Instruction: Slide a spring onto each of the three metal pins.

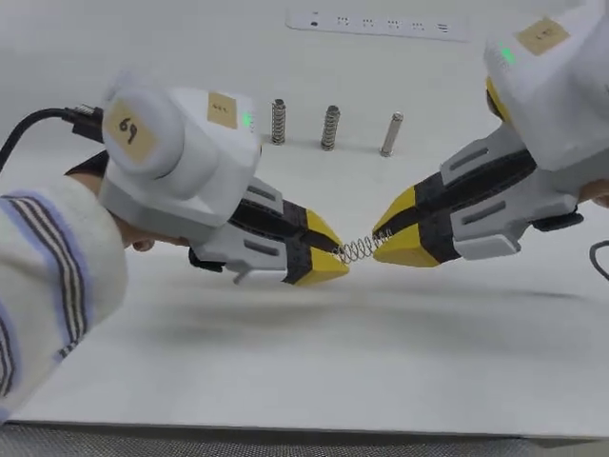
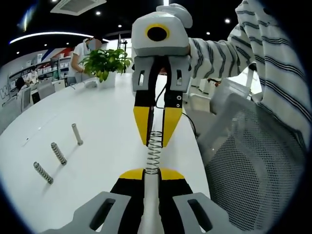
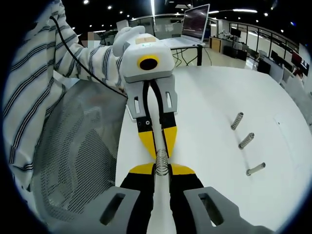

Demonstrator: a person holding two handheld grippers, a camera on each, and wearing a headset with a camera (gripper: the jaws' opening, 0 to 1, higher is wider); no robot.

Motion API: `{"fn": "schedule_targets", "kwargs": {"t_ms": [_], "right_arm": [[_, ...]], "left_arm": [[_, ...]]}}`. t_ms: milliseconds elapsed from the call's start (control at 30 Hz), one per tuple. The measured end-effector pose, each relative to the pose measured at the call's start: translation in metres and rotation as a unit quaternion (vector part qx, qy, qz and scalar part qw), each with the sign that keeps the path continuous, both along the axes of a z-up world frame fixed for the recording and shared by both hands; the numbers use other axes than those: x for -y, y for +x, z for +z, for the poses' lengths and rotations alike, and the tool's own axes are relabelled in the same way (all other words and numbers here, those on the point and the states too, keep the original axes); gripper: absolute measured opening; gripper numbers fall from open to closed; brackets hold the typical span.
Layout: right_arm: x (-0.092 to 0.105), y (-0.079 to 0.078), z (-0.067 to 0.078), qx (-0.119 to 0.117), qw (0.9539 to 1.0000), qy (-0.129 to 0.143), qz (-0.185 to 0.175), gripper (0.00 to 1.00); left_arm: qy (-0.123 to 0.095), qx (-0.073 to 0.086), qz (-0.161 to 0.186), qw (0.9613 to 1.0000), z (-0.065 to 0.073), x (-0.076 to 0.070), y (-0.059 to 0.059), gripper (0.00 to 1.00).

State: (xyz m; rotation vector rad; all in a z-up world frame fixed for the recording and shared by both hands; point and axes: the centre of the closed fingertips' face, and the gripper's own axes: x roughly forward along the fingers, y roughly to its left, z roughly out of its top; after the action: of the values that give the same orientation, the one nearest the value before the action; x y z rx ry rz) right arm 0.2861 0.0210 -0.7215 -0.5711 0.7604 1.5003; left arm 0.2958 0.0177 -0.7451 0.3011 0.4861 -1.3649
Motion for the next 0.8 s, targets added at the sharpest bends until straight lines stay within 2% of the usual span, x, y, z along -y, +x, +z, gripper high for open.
{"fn": "schedule_targets", "kwargs": {"t_ms": [233, 433, 567, 767, 800], "right_arm": [[-0.002, 0.005, 0.005, 0.0, 0.9998, -0.02, -0.001, 0.08], [0.001, 0.009, 0.005, 0.011, 0.9988, -0.045, 0.017, 0.08], [-0.002, 0.01, 0.011, 0.01, 0.9987, -0.048, 0.015, 0.08], [0.002, 0.007, 0.012, 0.012, 0.9975, -0.066, 0.022, 0.08], [0.002, 0.006, 0.014, 0.009, 0.9974, -0.069, 0.022, 0.08]], "left_arm": [[-0.018, -0.003, 0.006, 0.9998, 0.001, 0.005, 0.001, 0.01], [-0.032, -0.005, 0.012, 0.9994, 0.002, 0.01, 0.001, 0.01], [-0.062, -0.021, 0.026, 0.9976, 0.006, 0.018, 0.002, 0.01], [-0.073, -0.02, 0.027, 0.9968, 0.008, 0.022, 0.001, 0.01], [-0.086, -0.037, 0.027, 0.9953, 0.011, 0.025, -0.002, 0.01]]}}
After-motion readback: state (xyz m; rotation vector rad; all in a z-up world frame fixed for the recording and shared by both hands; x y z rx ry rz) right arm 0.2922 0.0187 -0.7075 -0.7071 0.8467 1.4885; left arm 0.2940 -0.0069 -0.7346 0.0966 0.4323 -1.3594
